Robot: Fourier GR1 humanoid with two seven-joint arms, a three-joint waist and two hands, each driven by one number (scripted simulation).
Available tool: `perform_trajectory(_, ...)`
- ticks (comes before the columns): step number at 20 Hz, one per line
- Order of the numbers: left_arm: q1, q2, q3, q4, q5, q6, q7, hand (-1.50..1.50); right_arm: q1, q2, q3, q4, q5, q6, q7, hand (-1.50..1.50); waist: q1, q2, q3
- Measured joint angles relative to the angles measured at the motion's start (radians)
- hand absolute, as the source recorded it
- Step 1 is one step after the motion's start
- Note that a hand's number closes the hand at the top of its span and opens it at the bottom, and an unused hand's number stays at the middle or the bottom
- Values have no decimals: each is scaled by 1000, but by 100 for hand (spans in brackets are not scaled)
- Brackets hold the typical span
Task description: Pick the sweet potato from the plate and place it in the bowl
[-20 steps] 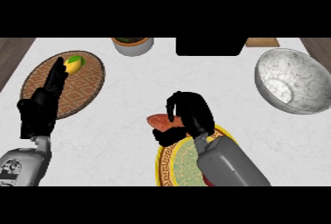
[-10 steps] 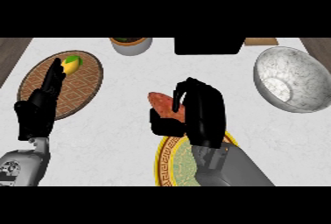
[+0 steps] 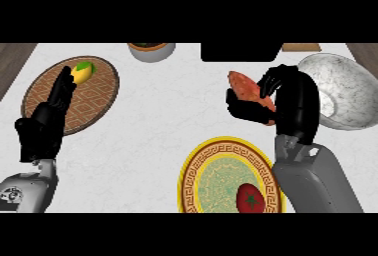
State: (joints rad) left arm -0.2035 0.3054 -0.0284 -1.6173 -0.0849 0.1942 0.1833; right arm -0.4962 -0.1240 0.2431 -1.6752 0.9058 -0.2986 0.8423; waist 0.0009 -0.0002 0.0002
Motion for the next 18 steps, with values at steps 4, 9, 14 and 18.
perform_trajectory(4, -17, -9, 10, 26, -9, 1, -11, 0, 20, -71, -126, 50, -96, -53, -140, 150, -1, 2, 0)
perform_trajectory(9, -15, -19, 10, 23, -19, -6, -12, 0, 11, -155, -251, 204, -146, -116, -308, 150, 4, 3, 0)
perform_trajectory(14, -18, -22, 14, 24, -18, -18, -20, 0, -27, -266, -339, 413, -141, -146, -443, 150, 13, 7, 1)
perform_trajectory(18, -38, -33, 13, 37, -29, -13, -15, 0, -64, -325, -387, 614, -116, -203, -548, 150, 19, 9, 1)
